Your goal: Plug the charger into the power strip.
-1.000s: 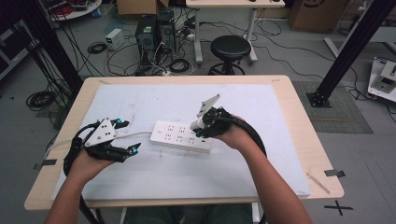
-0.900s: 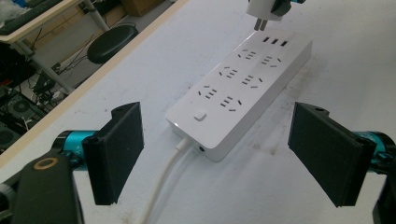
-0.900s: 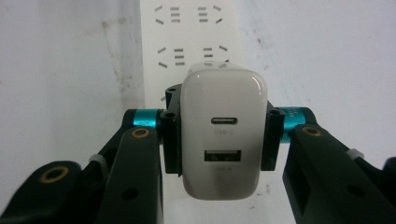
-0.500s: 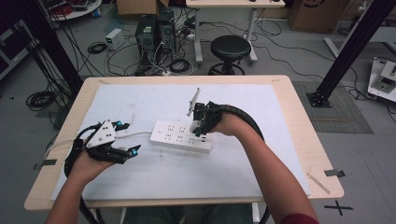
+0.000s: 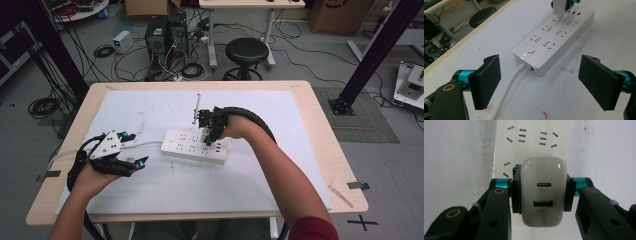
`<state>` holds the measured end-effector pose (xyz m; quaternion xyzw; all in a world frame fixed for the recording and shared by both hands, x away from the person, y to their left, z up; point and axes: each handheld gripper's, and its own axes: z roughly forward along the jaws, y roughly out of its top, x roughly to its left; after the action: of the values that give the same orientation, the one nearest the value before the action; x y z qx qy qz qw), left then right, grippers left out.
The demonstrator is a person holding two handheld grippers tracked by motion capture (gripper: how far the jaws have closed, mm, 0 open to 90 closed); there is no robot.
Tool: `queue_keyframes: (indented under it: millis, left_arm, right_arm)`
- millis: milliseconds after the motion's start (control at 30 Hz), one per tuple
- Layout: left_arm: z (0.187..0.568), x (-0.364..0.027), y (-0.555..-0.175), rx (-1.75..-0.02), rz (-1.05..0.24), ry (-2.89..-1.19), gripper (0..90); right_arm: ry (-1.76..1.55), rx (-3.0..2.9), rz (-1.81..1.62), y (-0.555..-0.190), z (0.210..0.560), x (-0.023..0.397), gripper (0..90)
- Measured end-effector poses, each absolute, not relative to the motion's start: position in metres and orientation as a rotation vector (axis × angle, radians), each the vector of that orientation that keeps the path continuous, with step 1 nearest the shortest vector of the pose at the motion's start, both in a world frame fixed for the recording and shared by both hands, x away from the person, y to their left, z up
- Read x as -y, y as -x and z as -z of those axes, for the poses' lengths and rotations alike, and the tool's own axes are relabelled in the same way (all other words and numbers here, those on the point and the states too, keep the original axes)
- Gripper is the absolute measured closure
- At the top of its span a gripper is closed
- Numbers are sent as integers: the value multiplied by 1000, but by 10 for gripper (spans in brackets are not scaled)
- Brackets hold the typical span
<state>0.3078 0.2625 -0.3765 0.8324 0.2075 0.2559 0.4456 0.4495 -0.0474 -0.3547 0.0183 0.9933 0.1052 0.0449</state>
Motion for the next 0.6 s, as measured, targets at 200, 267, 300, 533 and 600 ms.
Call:
queue_keyframes:
  millis: [200, 267, 300, 533, 600]
  left_arm:
    - [378, -265, -309, -521, -634, -2062, 182]
    - [378, -265, -309, -521, -632, -2060, 182]
    - [378, -265, -309, -521, -633, -2061, 182]
    - [376, -261, -308, -506, -636, -2061, 182]
    - [376, -260, -308, -511, -634, -2059, 182]
  right_arm:
    - [-60, -3045, -294, -454, 360, 45, 629]
    - [-67, -3050, -299, -454, 360, 45, 630]
    - [-72, -3054, -294, -455, 360, 44, 630]
    - [-105, -3076, -255, -458, 365, 39, 632]
    - [-117, -3079, -219, -457, 365, 35, 633]
